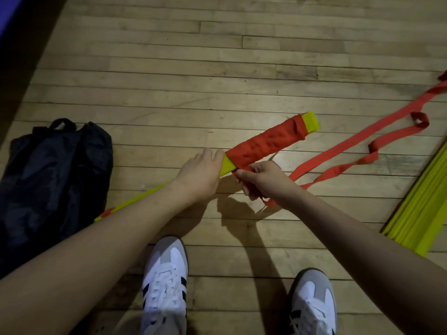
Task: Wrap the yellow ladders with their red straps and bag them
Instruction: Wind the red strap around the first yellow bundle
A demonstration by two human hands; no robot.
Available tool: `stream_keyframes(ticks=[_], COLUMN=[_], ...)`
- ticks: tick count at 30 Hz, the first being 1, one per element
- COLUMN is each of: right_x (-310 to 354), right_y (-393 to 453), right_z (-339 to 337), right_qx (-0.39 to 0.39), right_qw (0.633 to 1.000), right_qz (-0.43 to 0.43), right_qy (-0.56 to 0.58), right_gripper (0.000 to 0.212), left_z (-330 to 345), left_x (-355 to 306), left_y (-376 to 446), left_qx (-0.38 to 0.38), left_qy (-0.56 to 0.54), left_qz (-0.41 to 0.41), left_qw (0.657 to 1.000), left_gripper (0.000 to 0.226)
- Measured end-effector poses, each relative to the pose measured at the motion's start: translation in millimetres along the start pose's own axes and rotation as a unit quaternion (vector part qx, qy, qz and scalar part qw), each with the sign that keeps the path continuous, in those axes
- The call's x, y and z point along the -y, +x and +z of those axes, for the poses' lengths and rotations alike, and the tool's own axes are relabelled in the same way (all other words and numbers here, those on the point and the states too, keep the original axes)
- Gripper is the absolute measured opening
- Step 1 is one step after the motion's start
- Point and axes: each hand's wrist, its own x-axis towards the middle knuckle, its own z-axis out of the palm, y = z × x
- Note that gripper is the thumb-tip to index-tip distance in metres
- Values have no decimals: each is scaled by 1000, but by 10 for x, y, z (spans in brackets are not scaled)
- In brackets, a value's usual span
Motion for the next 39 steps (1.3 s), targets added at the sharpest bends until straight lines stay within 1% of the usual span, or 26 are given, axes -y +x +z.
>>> stream_keyframes(ticks=[3, 5, 7, 9, 11, 14, 16, 18, 19, 21, 23, 25, 27, 28, 31, 33, 35, 37, 39], right_x=[-44, -45, -27, -7, 1, 2, 5, 9, 14, 17, 10, -9, -21, -19, 3, 9, 0, -22, -36], right_y=[-25, -43, -52, -45, -44, -76, -98, -102, -100, -95, -89, -76, -58, -49, -33, -37, -47, -53, -36], right_z=[-46, -66, -88, -120, -146, -161, -178, -217, -232, -259, -247, -200, -150, -131, -105, -116, -131, -136, -126], right_qx=[30, 59, 82, 100, 121, 162, 181, 193, 196, 196, 183, 139, 82, 66, 56, 52, 52, 53, 45], right_qw=[999, 997, 994, 991, 989, 985, 980, 977, 976, 976, 978, 987, 995, 997, 998, 998, 998, 998, 999], right_qz=[12, 15, 25, 36, 44, 57, 75, 89, 93, 97, 93, 69, 35, 22, -1, -4, -2, 0, 6], right_qy=[39, 53, 70, 85, 71, 33, 22, 3, -6, -19, -32, -47, -40, -29, -27, -33, -33, -17, 18], right_gripper=[16, 11, 10, 16, 18, 14, 24, 32, 33, 29, 26, 20, 8, 4, 8, 11, 15, 14, 12], left_z=[-86, -97, -79, -59, -60, -46, -19, 6, 8, -12, -59, -105, -124, -128, -134, -127, -102, -83, -65], left_x=[20, 21, 11, 0, 2, 26, 49, 45, 34, -6, -36, -46, -62, -71, -81, -73, -58, -53, -65], left_y=[-21, -26, -26, -28, -27, -9, 14, 43, 62, 106, 138, 146, 122, 101, 54, 41, 35, 31, 32], left_qx=[-35, -60, -80, -90, -90, -81, -86, -93, -90, -63, -15, 38, 64, 61, 21, -11, -21, -17, -23], left_qy=[26, -6, -68, -127, -154, -124, -106, -119, -132, -161, -196, -194, -145, -120, -53, -33, -64, -136, -154], left_qz=[20, 16, 0, -30, -55, -69, -75, -84, -91, -119, -162, -187, -173, -159, -110, -71, -56, -83, -102], left_qw=[999, 998, 994, 987, 982, 987, 988, 985, 983, 978, 967, 962, 972, 978, 992, 997, 996, 987, 982], left_gripper=[54, 49, 43, 42, 40, 35, 38, 46, 50, 56, 61, 67, 66, 63, 59, 57, 52, 49, 50])
